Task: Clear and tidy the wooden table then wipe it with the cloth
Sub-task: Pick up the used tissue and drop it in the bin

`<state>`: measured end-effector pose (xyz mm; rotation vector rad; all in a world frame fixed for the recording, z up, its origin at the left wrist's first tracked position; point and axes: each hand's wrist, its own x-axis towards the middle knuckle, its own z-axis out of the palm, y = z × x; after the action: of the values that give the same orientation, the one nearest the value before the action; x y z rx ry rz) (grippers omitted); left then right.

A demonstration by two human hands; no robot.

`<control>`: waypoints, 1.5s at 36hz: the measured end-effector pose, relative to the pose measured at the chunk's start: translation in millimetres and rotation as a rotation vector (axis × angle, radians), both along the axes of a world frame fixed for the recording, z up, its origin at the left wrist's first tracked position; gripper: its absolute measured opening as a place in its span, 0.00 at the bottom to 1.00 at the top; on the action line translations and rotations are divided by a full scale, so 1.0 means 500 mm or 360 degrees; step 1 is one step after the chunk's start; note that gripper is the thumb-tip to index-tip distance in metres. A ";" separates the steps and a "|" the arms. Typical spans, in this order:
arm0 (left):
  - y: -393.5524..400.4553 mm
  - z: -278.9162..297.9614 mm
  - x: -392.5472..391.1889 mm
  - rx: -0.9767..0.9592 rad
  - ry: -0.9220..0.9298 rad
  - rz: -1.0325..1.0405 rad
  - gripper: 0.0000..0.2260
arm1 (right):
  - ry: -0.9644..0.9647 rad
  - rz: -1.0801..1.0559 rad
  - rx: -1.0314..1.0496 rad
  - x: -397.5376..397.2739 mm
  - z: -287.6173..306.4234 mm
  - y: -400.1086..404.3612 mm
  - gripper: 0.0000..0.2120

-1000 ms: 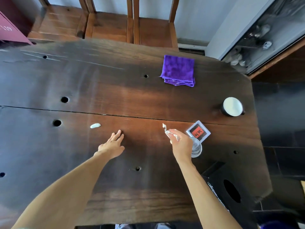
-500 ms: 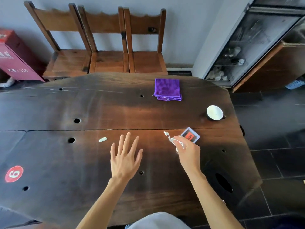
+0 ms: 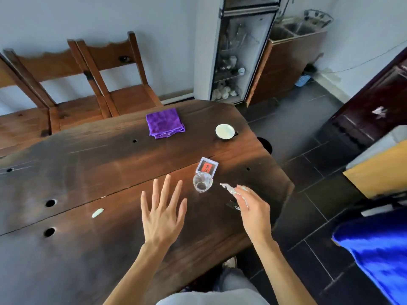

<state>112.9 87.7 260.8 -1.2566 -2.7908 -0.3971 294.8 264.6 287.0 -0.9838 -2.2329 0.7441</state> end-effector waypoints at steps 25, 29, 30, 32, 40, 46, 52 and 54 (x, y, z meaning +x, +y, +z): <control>0.346 0.025 0.494 -0.0041 0.0062 -0.0330 0.26 | 0.0129 -0.0358 0.0133 0.611 0.028 0.281 0.13; 0.411 0.032 0.552 -0.0062 0.0039 -0.0376 0.26 | 0.0154 -0.0396 0.0155 0.663 0.033 0.333 0.13; 0.428 0.033 0.564 -0.0058 0.0026 -0.0380 0.26 | 0.0168 -0.0404 0.0165 0.674 0.031 0.348 0.13; 0.461 0.034 0.582 -0.0058 -0.0001 -0.0394 0.26 | 0.0210 -0.0427 0.0166 0.691 0.024 0.378 0.11; 0.621 0.005 0.604 -0.0084 -0.0062 -0.0419 0.26 | 0.0317 -0.0515 0.0098 0.700 0.011 0.515 0.09; 0.784 -0.016 0.606 -0.0046 -0.0126 -0.0399 0.26 | 0.0259 -0.0507 0.0035 0.677 -0.006 0.670 0.10; 0.946 -0.046 0.576 -0.0029 -0.0194 -0.0286 0.27 | 0.0175 -0.0449 -0.0035 0.633 -0.021 0.850 0.14; 0.989 -0.054 0.564 -0.0043 -0.0210 -0.0257 0.27 | 0.0140 -0.0409 -0.0069 0.613 -0.018 0.905 0.16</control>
<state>394.9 582.2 233.6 -1.5221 -2.8186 -0.4692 601.1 716.9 277.9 -1.2074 -1.9748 0.7078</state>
